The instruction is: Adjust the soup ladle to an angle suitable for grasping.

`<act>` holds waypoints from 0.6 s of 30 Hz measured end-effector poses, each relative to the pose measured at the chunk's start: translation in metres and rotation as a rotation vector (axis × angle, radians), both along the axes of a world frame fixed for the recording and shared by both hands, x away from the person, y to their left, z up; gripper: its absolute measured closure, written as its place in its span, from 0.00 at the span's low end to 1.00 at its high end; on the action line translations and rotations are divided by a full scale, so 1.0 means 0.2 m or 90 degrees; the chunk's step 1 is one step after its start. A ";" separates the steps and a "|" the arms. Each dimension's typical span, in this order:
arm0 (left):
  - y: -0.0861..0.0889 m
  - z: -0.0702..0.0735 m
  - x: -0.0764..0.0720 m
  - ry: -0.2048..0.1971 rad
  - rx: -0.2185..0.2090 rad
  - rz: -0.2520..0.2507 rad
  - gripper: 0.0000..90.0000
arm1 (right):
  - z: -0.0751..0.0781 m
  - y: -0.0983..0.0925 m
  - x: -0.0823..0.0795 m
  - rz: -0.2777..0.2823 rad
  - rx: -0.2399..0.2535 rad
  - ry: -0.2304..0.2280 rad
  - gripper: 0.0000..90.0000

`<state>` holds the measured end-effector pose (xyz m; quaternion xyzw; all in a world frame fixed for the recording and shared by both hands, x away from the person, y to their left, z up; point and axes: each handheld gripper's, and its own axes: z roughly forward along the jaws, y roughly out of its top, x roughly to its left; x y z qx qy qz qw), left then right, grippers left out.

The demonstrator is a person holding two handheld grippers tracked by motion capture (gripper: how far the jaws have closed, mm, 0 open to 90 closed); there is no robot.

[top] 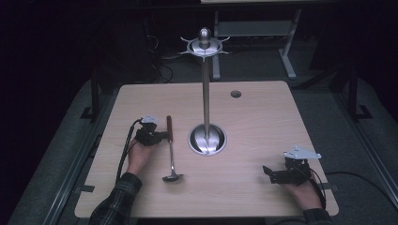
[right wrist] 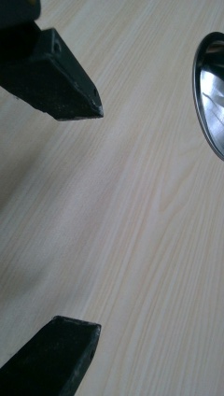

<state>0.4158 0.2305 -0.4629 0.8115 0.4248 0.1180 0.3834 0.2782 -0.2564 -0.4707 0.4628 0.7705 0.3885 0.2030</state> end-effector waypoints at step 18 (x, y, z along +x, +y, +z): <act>-0.17 0.00 0.02 0.018 -0.016 -0.039 1.00 | 0.00 0.02 0.02 0.010 -0.003 0.003 0.00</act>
